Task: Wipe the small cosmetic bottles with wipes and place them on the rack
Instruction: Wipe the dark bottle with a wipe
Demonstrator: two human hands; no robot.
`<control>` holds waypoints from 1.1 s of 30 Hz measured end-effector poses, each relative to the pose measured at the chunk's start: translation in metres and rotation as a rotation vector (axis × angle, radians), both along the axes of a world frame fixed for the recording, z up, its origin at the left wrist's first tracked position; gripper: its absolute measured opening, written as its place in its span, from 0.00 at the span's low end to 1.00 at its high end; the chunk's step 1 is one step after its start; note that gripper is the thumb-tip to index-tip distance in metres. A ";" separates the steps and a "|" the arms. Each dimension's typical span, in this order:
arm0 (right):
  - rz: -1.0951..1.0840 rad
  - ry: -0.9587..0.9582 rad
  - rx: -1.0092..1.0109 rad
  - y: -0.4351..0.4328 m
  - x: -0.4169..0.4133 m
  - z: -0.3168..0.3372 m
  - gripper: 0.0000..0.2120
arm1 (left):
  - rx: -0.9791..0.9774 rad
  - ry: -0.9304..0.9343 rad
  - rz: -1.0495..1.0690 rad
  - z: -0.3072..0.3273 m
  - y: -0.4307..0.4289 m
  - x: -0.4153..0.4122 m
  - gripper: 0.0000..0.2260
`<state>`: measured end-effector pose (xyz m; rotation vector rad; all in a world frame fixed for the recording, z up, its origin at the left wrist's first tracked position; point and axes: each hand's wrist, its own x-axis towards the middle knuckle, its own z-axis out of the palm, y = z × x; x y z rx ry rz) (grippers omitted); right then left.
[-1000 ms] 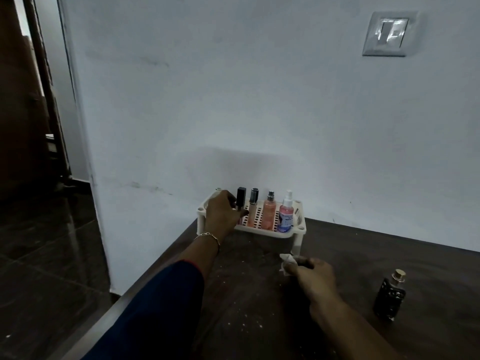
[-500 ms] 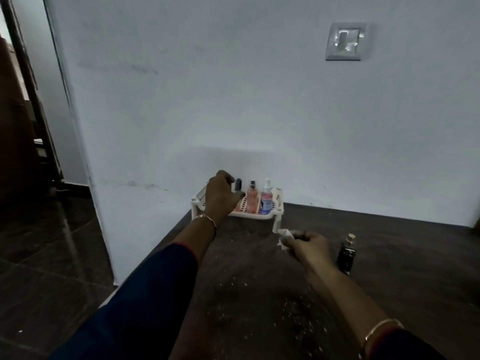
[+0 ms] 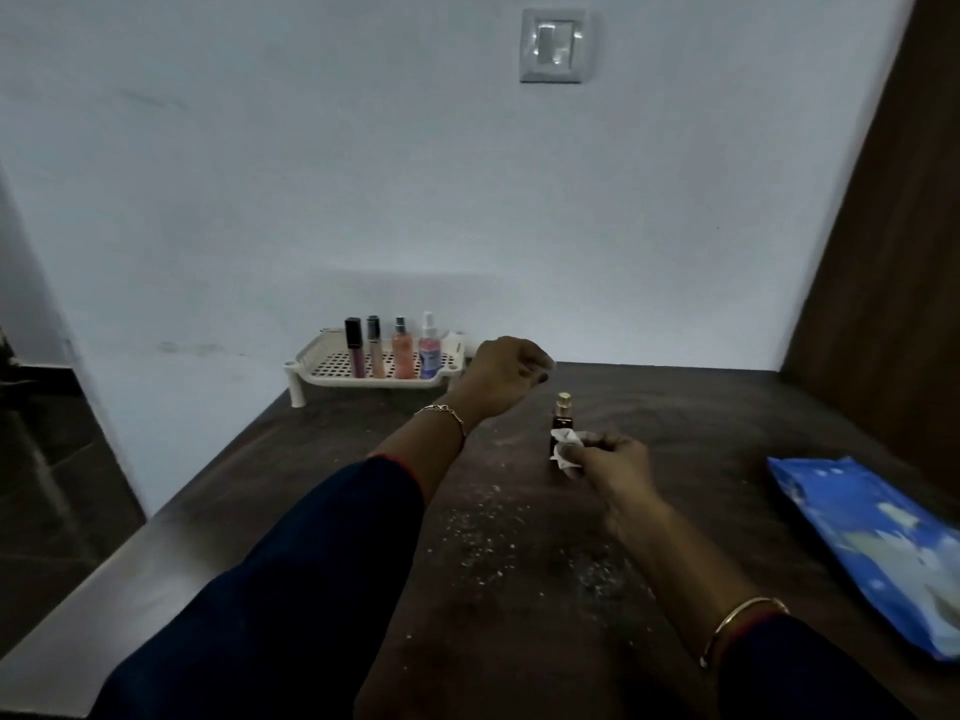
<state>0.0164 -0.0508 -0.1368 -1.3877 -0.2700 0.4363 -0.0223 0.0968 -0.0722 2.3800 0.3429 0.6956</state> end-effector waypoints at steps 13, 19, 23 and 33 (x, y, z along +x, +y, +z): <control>-0.112 0.098 -0.012 -0.048 0.037 -0.013 0.10 | 0.082 0.054 0.003 -0.031 -0.020 0.032 0.07; -0.082 0.134 0.037 -0.062 0.029 -0.005 0.06 | 0.023 0.009 -0.038 -0.024 -0.044 0.010 0.06; -0.081 0.116 0.015 -0.081 0.014 -0.010 0.05 | -0.065 -0.025 -0.062 -0.030 -0.076 -0.016 0.06; -0.217 -0.519 -0.083 -0.097 -0.017 -0.031 0.07 | -0.331 -0.055 0.001 -0.052 -0.109 -0.014 0.13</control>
